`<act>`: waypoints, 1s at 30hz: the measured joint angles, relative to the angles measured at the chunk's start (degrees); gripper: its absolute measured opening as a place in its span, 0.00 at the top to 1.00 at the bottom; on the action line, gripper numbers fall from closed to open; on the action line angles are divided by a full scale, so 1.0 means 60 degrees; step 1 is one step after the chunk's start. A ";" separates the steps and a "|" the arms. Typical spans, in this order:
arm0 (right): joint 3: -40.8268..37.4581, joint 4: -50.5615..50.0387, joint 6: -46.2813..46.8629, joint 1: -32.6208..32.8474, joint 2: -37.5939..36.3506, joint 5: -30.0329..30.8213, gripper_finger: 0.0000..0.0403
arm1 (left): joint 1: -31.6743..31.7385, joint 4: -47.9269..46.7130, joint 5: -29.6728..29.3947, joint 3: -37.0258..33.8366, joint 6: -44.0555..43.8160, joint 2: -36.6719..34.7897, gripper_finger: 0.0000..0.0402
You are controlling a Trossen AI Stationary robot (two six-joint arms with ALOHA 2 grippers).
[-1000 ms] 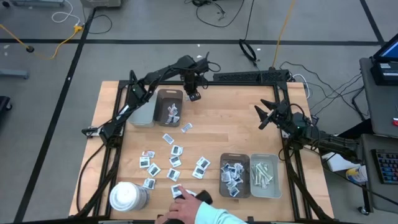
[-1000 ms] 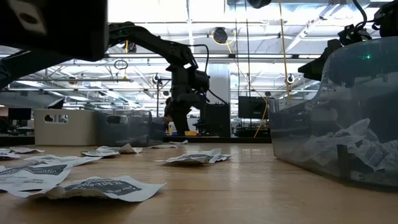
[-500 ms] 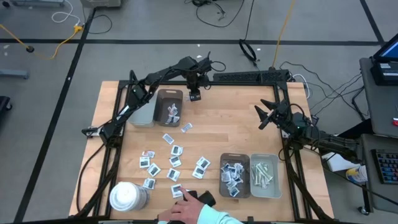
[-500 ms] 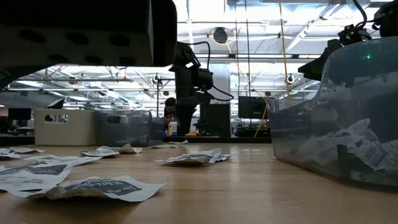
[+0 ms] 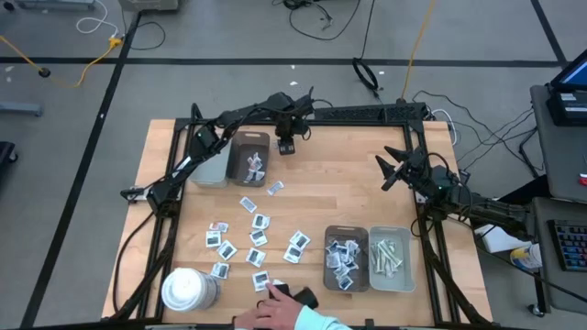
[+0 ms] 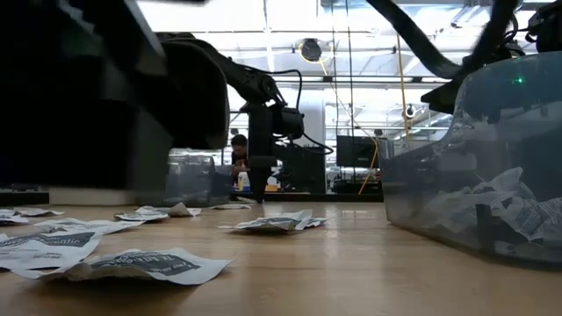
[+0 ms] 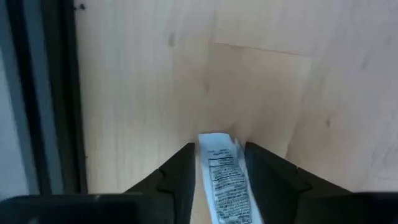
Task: Pick & Place First Aid Supplies
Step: Put the white ointment pack into the top black bin
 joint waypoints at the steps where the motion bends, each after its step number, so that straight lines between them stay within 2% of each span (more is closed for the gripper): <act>1: -0.0004 0.0002 0.0000 0.0001 0.0000 0.0000 0.45 | -0.0002 -0.0044 0.0163 -0.0020 0.0056 -0.0003 0.66; 5: 0.0000 0.0002 0.0004 0.0001 0.0000 0.0000 0.45 | -0.0036 -0.0148 0.0390 -0.0055 0.0319 -0.0018 0.75; 11: -0.0003 0.0002 0.0004 0.0001 0.0000 0.0000 0.45 | -0.0036 -0.0277 0.0441 -0.0059 0.0214 -0.0018 0.97; 15: 0.0000 0.0002 0.0001 0.0001 0.0001 0.0000 0.45 | -0.0042 -0.0448 0.0510 -0.0038 -0.0244 -0.0117 0.99; 22: -0.0002 0.0002 0.0002 0.0000 0.0000 -0.0004 0.45 | -0.0108 -0.0428 0.0616 0.0036 -0.0831 -0.1248 0.99; 30: -0.0002 0.0002 0.0002 0.0001 0.0001 -0.0004 0.45 | -0.0270 -0.0689 0.1098 0.0052 -0.1538 -0.1910 1.00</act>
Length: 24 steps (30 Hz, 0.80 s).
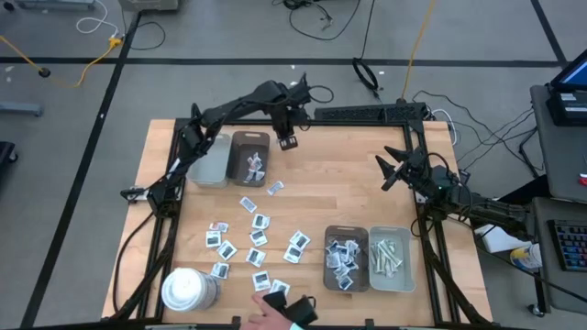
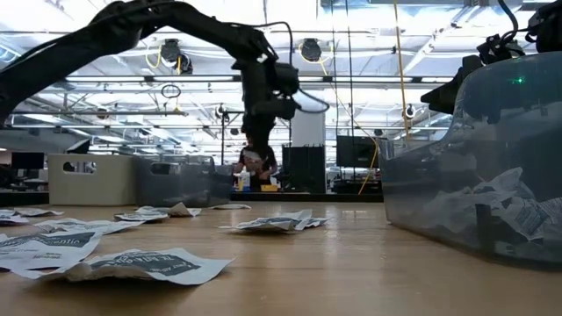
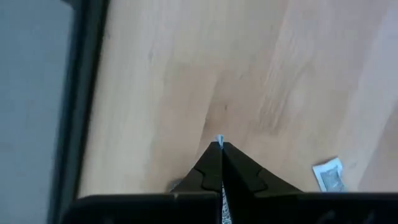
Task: Pick & Place First Aid Supplies
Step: Put the white ointment pack into the top black bin
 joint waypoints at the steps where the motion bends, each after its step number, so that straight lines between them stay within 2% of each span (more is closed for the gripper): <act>1: 0.0002 0.0000 0.0001 0.0000 0.0000 0.0000 0.45 | -0.0003 -0.0164 -0.0007 -0.0012 -0.0197 0.0043 1.00; 6: 0.0002 0.0000 -0.0002 0.0000 -0.0001 0.0000 0.45 | -0.0003 -0.0814 -0.0123 -0.0177 -0.1587 -0.0006 1.00; 10: -0.0002 0.0000 0.0002 -0.0003 -0.0001 0.0003 0.45 | -0.0003 -0.0837 -0.0205 -0.0765 -0.2398 -0.0589 1.00; 24: 0.0002 -0.0002 0.0001 0.0000 0.0002 0.0000 0.45 | 0.0029 0.0793 -0.0002 -0.5914 -0.5279 -0.4025 1.00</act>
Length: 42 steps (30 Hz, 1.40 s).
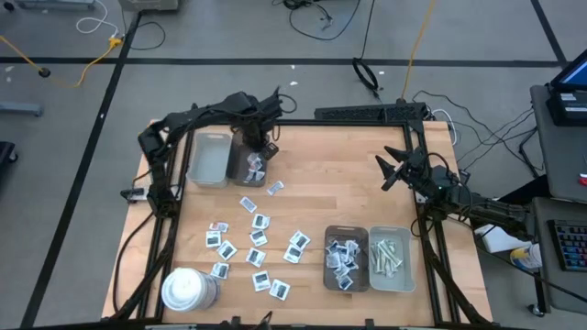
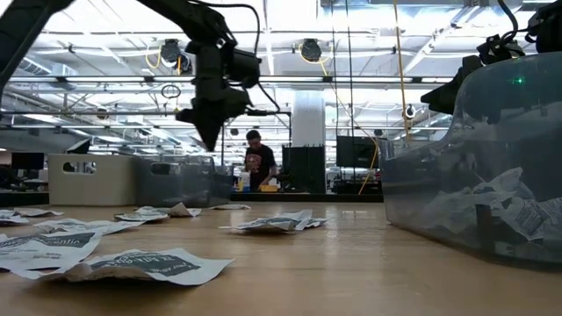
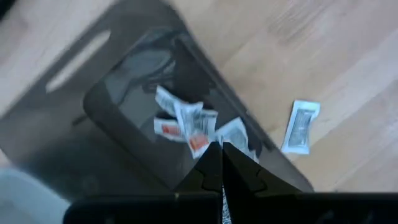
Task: Pick & Place First Aid Supplies
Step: Put the white ointment pack into the top black bin
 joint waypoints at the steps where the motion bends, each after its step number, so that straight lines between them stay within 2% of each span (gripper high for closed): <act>1: -0.0004 0.0002 -0.0002 0.0000 0.0000 0.0000 0.45 | 0.0023 0.0035 0.0010 -0.0211 -0.0145 -0.0173 1.00; 7: -0.0003 0.0002 -0.0002 0.0000 0.0000 -0.0002 0.45 | 0.0045 0.0237 -0.0143 -0.0751 -0.0444 -0.0403 1.00; 19: -0.0002 0.0002 -0.0002 -0.0002 -0.0002 0.0000 0.45 | 0.0026 0.2393 -0.0152 -0.2806 -0.1179 -0.0396 0.97; 24: -0.0002 0.0002 0.0001 0.0000 0.0000 0.0000 0.45 | 0.0026 0.2527 -0.0225 -0.2870 -0.1440 -0.0400 0.88; 31: -0.0002 0.0002 0.0000 -0.0001 0.0000 0.0000 0.44 | 0.0026 0.2558 -0.0083 -0.2866 -0.1511 -0.0400 0.62; 34: -0.0001 0.0002 -0.0001 0.0000 0.0000 0.0000 0.44 | -0.0069 0.2409 -0.0094 -0.2643 -0.1404 -0.0400 0.54; 38: 0.0000 0.0002 -0.0002 0.0000 -0.0004 0.0000 0.44 | -0.0251 0.2196 -0.0204 -0.2297 -0.1288 -0.0400 0.50; 42: -0.0003 0.0002 0.0001 0.0000 -0.0003 0.0000 0.44 | -0.0442 0.1829 -0.0228 -0.2024 -0.1266 -0.0400 0.51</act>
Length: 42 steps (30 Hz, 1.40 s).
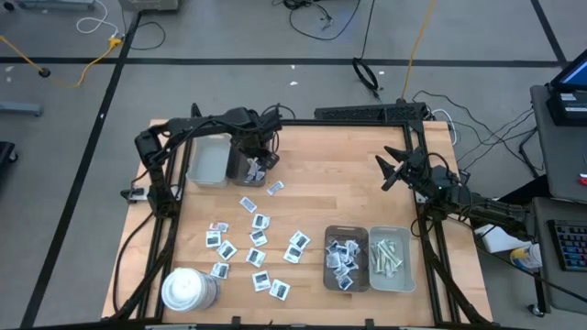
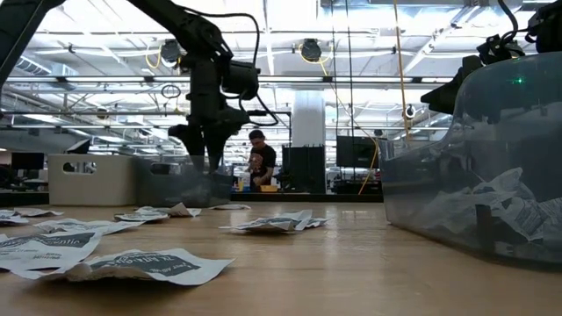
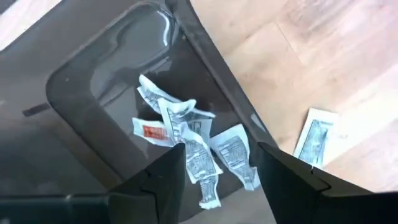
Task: Pick & Place First Aid Supplies
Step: Put the white ointment pack into the top black bin
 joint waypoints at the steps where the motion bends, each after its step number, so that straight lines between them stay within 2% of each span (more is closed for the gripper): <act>1: 0.0002 0.0000 -0.0001 -0.0001 0.0001 -0.0003 0.44 | -0.0039 -0.0132 -0.0004 0.0050 0.0000 0.0000 0.52; 8: 0.0000 -0.0003 -0.0003 0.0000 0.0000 -0.0003 0.45 | -0.0408 -0.0504 -0.0200 0.0169 -0.0004 -0.0178 0.58; 15: 0.0003 0.0000 0.0000 -0.0001 0.0000 -0.0003 0.45 | -0.0802 -0.0519 -0.0517 0.1235 0.0475 0.0140 0.58; 24: 0.0001 0.0000 -0.0001 0.0000 0.0000 -0.0002 0.45 | -0.1551 -0.1078 0.0156 0.2249 0.0441 0.0550 0.58; 34: 0.0003 0.0000 -0.0003 0.0000 0.0001 -0.0003 0.45 | -0.2159 -0.1251 0.0174 0.2426 -0.0135 0.0577 0.59; 42: 0.0000 0.0000 0.0000 0.0000 0.0003 -0.0003 0.45 | -0.2408 -0.1193 0.0098 0.2426 0.0136 0.1389 0.59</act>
